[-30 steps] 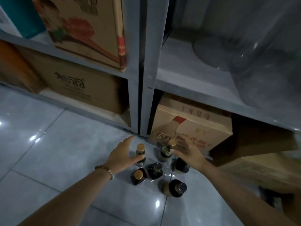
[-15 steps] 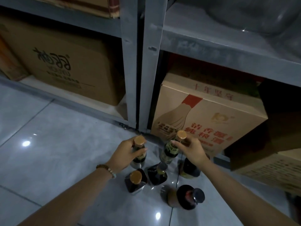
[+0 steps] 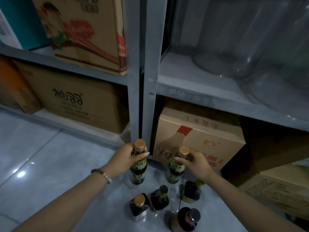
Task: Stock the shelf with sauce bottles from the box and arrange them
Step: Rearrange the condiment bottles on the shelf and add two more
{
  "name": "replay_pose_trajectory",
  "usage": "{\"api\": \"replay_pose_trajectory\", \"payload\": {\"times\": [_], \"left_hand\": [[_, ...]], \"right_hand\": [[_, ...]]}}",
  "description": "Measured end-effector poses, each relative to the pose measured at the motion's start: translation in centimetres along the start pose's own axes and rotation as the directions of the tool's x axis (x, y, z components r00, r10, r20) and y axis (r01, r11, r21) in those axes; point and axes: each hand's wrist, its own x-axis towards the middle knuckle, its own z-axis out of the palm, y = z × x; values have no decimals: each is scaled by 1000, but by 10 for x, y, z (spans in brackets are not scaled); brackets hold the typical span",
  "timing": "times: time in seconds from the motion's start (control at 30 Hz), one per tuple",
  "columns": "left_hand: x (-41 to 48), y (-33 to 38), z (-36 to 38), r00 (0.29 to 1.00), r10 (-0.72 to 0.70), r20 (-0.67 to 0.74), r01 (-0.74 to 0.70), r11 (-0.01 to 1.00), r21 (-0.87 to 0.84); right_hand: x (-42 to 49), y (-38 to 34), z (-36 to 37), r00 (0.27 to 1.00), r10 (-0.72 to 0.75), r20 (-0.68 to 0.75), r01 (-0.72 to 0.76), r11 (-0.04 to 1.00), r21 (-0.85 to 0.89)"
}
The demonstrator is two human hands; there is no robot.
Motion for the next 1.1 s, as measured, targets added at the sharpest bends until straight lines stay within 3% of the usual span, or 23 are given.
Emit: {"api": "replay_pose_trajectory", "payload": {"times": [0.33,0.83,1.1], "left_hand": [[-7,231,-108,995,75,67,-80,994,70],[-45,742,-294,922,384,48,-368,908,-201],[-46,900,-338,862,498,-95,-507,837,-208]], "right_hand": [[-45,-239,-167,989,-147,8,147,989,22],[-158,-656,-454,932,-350,-94,363,906,218],[-177,-773,-552,843,-422,-333,529,762,373]]}}
